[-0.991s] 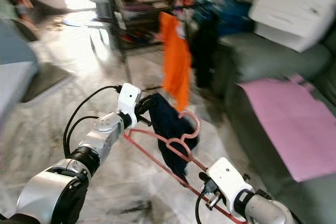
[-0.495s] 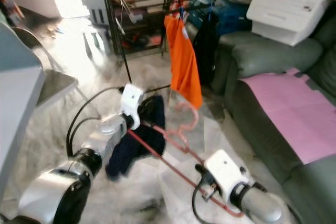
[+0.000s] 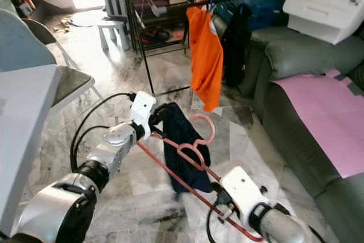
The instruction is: Hang hanger
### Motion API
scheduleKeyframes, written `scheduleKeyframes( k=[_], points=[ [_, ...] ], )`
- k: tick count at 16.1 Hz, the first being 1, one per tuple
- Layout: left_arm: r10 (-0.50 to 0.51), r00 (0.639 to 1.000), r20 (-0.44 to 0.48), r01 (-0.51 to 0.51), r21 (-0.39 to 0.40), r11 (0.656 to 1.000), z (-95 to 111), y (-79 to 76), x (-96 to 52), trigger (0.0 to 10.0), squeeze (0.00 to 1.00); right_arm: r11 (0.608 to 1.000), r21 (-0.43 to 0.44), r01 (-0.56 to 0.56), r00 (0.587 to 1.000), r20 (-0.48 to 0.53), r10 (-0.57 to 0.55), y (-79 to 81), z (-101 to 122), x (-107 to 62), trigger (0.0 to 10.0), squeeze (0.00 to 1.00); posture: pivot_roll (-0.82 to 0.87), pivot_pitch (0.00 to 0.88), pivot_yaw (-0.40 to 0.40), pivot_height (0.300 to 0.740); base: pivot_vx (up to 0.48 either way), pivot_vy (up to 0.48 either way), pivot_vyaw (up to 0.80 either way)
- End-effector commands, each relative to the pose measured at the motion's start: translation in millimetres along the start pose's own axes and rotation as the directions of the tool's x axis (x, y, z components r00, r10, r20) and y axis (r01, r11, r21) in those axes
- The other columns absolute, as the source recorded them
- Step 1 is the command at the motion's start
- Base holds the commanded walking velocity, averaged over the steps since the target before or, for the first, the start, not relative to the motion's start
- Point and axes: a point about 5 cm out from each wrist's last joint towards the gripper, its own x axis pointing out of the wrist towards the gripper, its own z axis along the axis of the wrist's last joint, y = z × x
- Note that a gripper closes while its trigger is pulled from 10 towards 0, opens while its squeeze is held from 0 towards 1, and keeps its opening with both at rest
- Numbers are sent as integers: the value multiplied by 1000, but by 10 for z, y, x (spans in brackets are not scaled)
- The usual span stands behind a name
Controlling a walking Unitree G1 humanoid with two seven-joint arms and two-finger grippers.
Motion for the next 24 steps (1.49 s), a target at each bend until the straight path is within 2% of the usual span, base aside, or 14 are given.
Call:
scheduleKeyframes(
  k=[1, 4, 5, 7, 8, 9, 11, 12, 13, 14, 15, 17, 19, 24],
  points=[
    [57, 997, -42, -54, 70, 996, 55, 93, 20, 10000, 0, 999, -23, -40, 999, 0, 40, 13, 65, -112, 10000, 0, -79, 0, 97, 740, 0, 0, 0],
    [114, 991, -70, -104, 125, 987, 94, 165, 32, 10000, 0, 993, -28, -114, 990, -81, 112, 61, -12, -296, 10000, 0, -90, 0, 110, 740, 0, 0, 0],
    [151, 986, -67, -141, 142, 980, 139, 225, 34, 10000, 0, 990, -23, -143, 978, -158, 137, 71, -117, -432, 10000, 0, -95, 0, 113, 740, 0, 0, 0],
    [178, 982, -67, -166, 150, 975, 160, 276, 25, 10000, 0, 990, -26, -136, 966, -227, 127, 37, -203, -554, 10000, 0, -106, 0, 119, 740, 0, 0, 0],
    [194, 978, -72, -181, 154, 971, 156, 316, 8, 10000, 0, 994, -44, -104, 955, -284, 87, -35, -273, -660, 10000, 0, -110, 0, 116, 740, 0, 0, 0],
    [192, 978, -81, -178, 152, 972, 128, 336, -11, 10000, 0, 996, -78, -38, 941, -337, 9, -177, -353, -760, 10000, 0, -112, 0, 113, 740, 0, 0, 0],
    [177, 980, -93, -163, 144, 976, 88, 333, -27, 10000, 0, 992, -116, 38, 927, -367, -79, -334, -412, -827, 10000, 0, -108, 0, 106, 740, 0, 0, 0],
    [177, 980, -93, -163, 144, 976, 88, 333, -27, 10000, 0, 992, -116, 38, 927, -367, -79, -334, -412, -827, 10000, 0, -108, 0, 106, 740, 0, 0, 0],
    [151, 983, -102, -135, 151, 979, 37, 314, -46, 10000, 0, 974, -180, 138, 901, -385, -199, -547, -462, -900, 10000, 0, -98, 0, 97, 740, 0, 0, 0],
    [127, 986, -105, -112, 139, 984, 9, 298, -55, 10000, 0, 958, -211, 193, 888, -378, -261, -659, -468, -924, 10000, 0, -96, 0, 93, 740, 0, 0, 0],
    [58, 994, -93, -48, 106, 993, -13, 240, -59, 10000, 0, 938, -222, 267, 881, -337, -331, -785, -461, -915, 10000, 0, -91, 0, 87, 740, 0, 0, 0],
    [6, 997, -77, 1, 94, 996, -10, 191, -54, 10000, 0, 926, -234, 296, 880, -311, -359, -831, -466, -878, 10000, 0, -89, 0, 86, 740, 0, 0, 0],
    [-73, 997, -36, 77, 115, 990, 55, 102, -24, 10000, 0, 910, -201, 363, 887, -225, -404, -900, -429, -729, 10000, 0, -79, 0, 74, 740, 0, 0, 0],
    [-122, 992, 28, 118, 101, 988, 210, 22, 43, 10000, 0, 945, -162, 284, 925, -215, -315, -796, -480, -653, 10000, 0, -74, 0, 68, 740, 0, 0, 0]
  ],
)
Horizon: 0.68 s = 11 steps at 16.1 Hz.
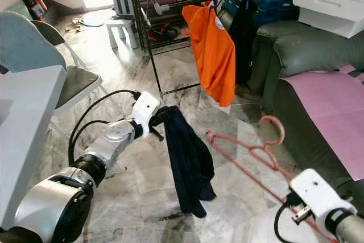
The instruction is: Hang hanger
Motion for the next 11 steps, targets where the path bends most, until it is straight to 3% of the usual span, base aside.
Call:
scheduleKeyframes(
  k=[1, 2, 3, 5, 11],
  points=[
    [2, 998, 57, -4, 34, 999, 169, 66, 17, 10000, 0, 1000, 9, -20, 1000, 17, 20, 27, 2, 0, 10000, 0, -75, 0, 71, 740, 0, 0, 0],
    [5, 999, 45, -7, 48, 999, 163, 67, 19, 10000, 0, 1000, 8, -17, 1000, 13, 17, 12, -22, -17, 10000, 0, -77, 0, 72, 740, 0, 0, 0],
    [72, 997, 4, -72, 70, 995, 132, 129, 9, 10000, 0, 1000, -14, 6, 1000, -2, -6, -42, -50, -57, 10000, 0, -83, 0, 75, 740, 0, 0, 0],
    [109, 994, -13, -108, 59, 992, 118, 170, -2, 10000, 0, 1000, -2, -17, 1000, 4, 17, -40, -51, -106, 10000, 0, -87, 0, 76, 740, 0, 0, 0],
    [18, 1000, 21, -19, 40, 999, 148, 68, 28, 10000, 0, 996, 9, -94, 995, 32, 94, 77, -10, -32, 10000, 0, -79, 0, 70, 740, 0, 0, 0]
  ],
)
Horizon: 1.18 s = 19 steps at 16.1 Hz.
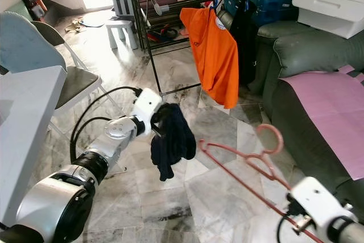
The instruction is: Hang hanger
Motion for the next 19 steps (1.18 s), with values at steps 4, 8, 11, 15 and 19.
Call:
scheduleKeyframes(
  k=[4, 8, 11, 15, 19],
  points=[
    [-50, 994, 95, 48, 17, 999, 173, 36, -7, 10000, 0, 1000, -28, 6, 1000, 29, -5, -22, 49, 98, 10000, 0, -71, 0, 63, 740, 0, 0, 0],
    [-103, 978, 180, 101, 23, 995, 332, -21, 24, 10000, 0, 1000, 9, -13, 999, 53, 13, 28, 63, 235, 10000, 0, -67, 0, 59, 740, 0, 0, 0],
    [-162, 952, 259, 163, 15, 986, 471, -98, 44, 10000, 0, 997, 77, -11, 999, 34, 8, 76, -6, 398, 10000, 0, -67, 0, 56, 740, 0, 0, 0],
    [-272, 874, 403, 290, 19, 957, 733, -232, 7, 10000, 0, 885, 445, 140, 988, -1, -156, 19, -160, 676, 10000, 0, -49, 0, 42, 740, 0, 0, 0],
    [-356, 823, 442, 405, -18, 914, 812, -338, -40, 10000, 0, 593, 755, 279, 933, -67, -353, -241, -239, 787, 10000, 0, -46, 0, 41, 740, 0, 0, 0]
  ],
)
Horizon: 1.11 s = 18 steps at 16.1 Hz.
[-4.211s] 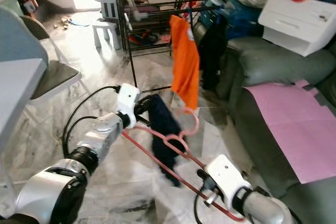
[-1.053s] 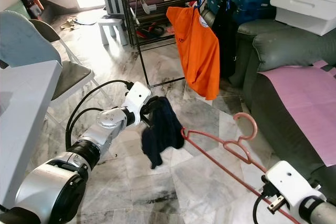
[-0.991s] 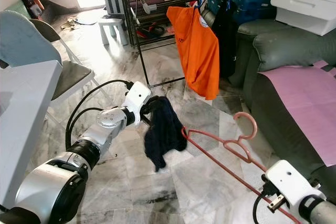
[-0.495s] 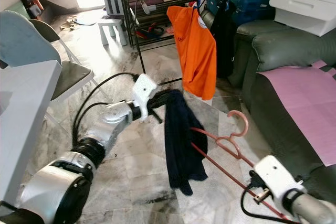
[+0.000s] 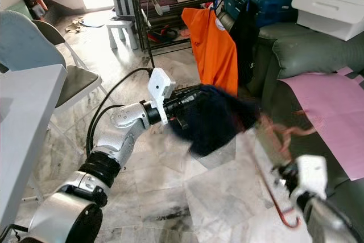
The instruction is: Hang hanger
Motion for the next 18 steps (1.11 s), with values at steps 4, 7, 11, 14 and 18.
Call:
scheduleKeyframes(
  k=[4, 7, 11, 14, 18],
  points=[
    [-174, 980, -93, 172, -32, 985, -227, -256, -87, 10000, 0, 887, 446, 123, 973, 123, -196, -279, 309, 10, 10000, 0, -55, 0, 46, 740, 0, 0, 0],
    [-198, 959, -201, 196, -30, 980, -468, -375, -174, 10000, 0, 813, 582, 19, 954, 232, -189, -110, 656, 36, 10000, 0, -57, 0, 48, 740, 0, 0, 0],
    [-173, 940, -293, 191, 34, 981, -621, -462, -190, 10000, 0, 850, 494, -182, 964, 260, 55, 661, 875, 108, 10000, 0, -57, 0, 48, 740, 0, 0, 0],
    [-118, 936, -332, 162, 110, 981, -659, -451, -177, 10000, 0, 878, 394, -272, 962, 144, 233, 953, 604, 82, 10000, 0, -52, 0, 45, 740, 0, 0, 0],
    [66, 958, -280, -21, 160, 987, -586, -287, -124, 10000, 0, 939, 122, -322, 941, -69, 331, 1047, 150, -102, 10000, 0, -70, 0, 49, 740, 0, 0, 0]
  ],
)
